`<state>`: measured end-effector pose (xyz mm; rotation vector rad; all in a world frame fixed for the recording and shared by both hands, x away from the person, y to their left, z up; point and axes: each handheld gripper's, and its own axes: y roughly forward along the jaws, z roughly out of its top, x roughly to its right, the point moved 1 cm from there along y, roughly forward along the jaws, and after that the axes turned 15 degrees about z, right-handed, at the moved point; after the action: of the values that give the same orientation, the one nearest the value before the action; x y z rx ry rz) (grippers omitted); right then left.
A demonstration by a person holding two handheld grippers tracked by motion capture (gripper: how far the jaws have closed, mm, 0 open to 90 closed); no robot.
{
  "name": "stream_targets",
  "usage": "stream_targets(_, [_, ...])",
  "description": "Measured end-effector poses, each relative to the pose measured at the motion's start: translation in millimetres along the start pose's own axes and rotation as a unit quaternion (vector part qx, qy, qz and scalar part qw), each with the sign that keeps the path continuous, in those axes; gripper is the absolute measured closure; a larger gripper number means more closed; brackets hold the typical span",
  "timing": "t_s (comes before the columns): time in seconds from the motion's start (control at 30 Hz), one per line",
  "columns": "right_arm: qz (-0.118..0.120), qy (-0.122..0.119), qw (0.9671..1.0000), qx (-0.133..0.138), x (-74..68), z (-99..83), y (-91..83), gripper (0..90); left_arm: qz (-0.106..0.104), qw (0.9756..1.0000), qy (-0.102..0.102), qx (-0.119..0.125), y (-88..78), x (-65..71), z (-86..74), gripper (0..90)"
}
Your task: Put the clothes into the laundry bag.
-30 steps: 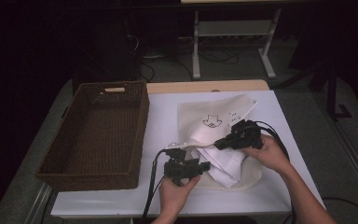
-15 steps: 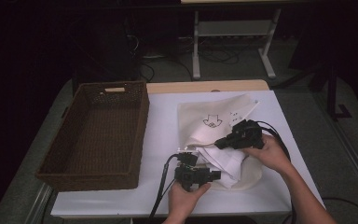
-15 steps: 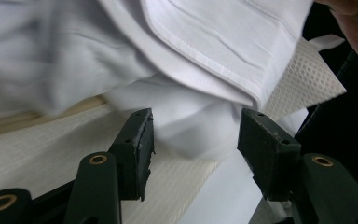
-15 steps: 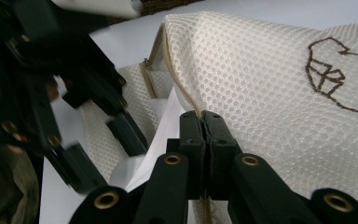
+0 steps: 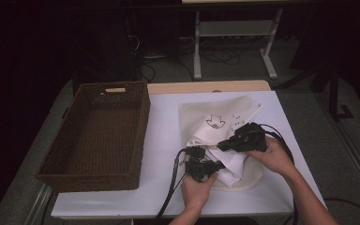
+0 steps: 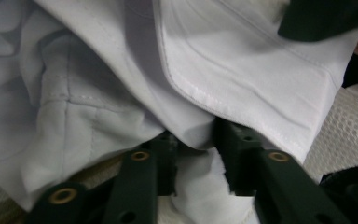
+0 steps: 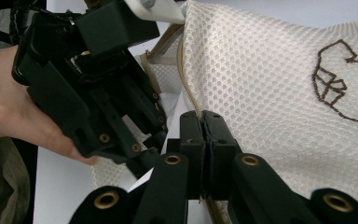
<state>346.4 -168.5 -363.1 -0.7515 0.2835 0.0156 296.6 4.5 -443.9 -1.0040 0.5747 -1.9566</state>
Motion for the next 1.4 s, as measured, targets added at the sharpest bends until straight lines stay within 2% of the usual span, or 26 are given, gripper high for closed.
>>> stream_targets(0.17, [-0.002, 0.002, 1.0, 0.003, -1.6, -1.7, -0.7, 87.2, 0.012, 0.9998, -0.013, 0.012, 4.2, -0.2, 5.2, 82.0])
stream_targets(0.27, [-0.004, 0.0, 1.0, 0.007, -2.9, -1.2, -4.1, 87.3, 0.012, 0.9994, -0.018, 0.025, 6.4, -1.8, 9.5, 83.0])
stream_targets(0.37, [-0.003, 0.004, 1.0, 0.008, -3.1, -1.9, -6.1, 87.4, 0.021, 0.9987, -0.032, 0.034, 7.0, 0.5, 11.1, 83.3])
stream_targets(0.43, [-0.001, 0.005, 0.9999, 0.012, -3.2, -2.4, -7.1, 87.5, 0.025, 0.9982, -0.029, 0.045, 8.4, 0.2, 13.2, 83.5])
stream_targets(0.5, [0.001, 0.004, 0.9998, 0.017, -4.6, -1.8, -8.9, 87.4, 0.031, 0.9976, -0.035, 0.052, 8.3, 0.3, 15.3, 83.6])
stream_targets(0.63, [0.001, 0.006, 0.9999, 0.013, -2.3, 0.2, -11.3, 87.4, 0.027, 0.9979, -0.034, 0.048, 9.4, 0.3, 16.7, 83.4])
stream_targets(0.67, [0.0, 0.007, 0.9999, 0.009, -0.9, 0.2, -10.9, 87.3, 0.025, 0.9982, -0.026, 0.048, 9.1, -0.3, 16.3, 83.2])
stream_targets(0.77, [-0.004, 0.017, 0.9998, 0.006, 4.9, -1.6, -9.6, 87.1, 0.018, 0.9988, -0.023, 0.04, 6.9, -1.6, 12.9, 79.4])
stream_targets(0.83, [-0.006, 0.019, 0.9998, 0.008, 6.4, -2.3, -9.2, 86.9, 0.011, 0.9993, -0.001, 0.035, 2.7, -5.0, 9.6, 75.2])
stream_targets(0.97, [-0.009, 0.021, 0.9997, 0.011, 7.5, -1.7, -9.2, 86.7, 0.0, 0.9995, 0.012, 0.029, -8.0, -6.1, 5.4, 67.9])
stream_targets(1.03, [-0.011, 0.021, 0.9997, 0.01, 8.0, -1.3, -8.4, 86.7, -0.005, 0.9993, 0.025, 0.026, -13.5, -4.7, 4.2, 65.0])
stream_targets(1.1, [-0.012, 0.023, 0.9996, 0.008, 8.4, -1.6, -7.6, 86.7, -0.002, 0.9991, 0.035, 0.025, -16.2, -3.1, 3.4, 61.9])
stream_targets(1.27, [-0.012, 0.025, 0.9996, 0.008, 10.1, -2.4, -6.0, 86.4, -0.008, 0.9986, 0.046, 0.023, -21.2, 0.5, 1.4, 56.6])
stream_targets(1.33, [-0.013, 0.024, 0.9996, 0.009, 10.1, -2.6, -6.7, 85.6, -0.007, 0.9981, 0.057, 0.021, -21.7, 2.8, 1.5, 57.8])
stream_targets(1.4, [-0.015, 0.021, 0.9996, 0.008, 9.7, -2.9, -7.8, 80.4, -0.013, 0.9984, 0.053, 0.017, -20.4, 4.0, 3.2, 57.9])
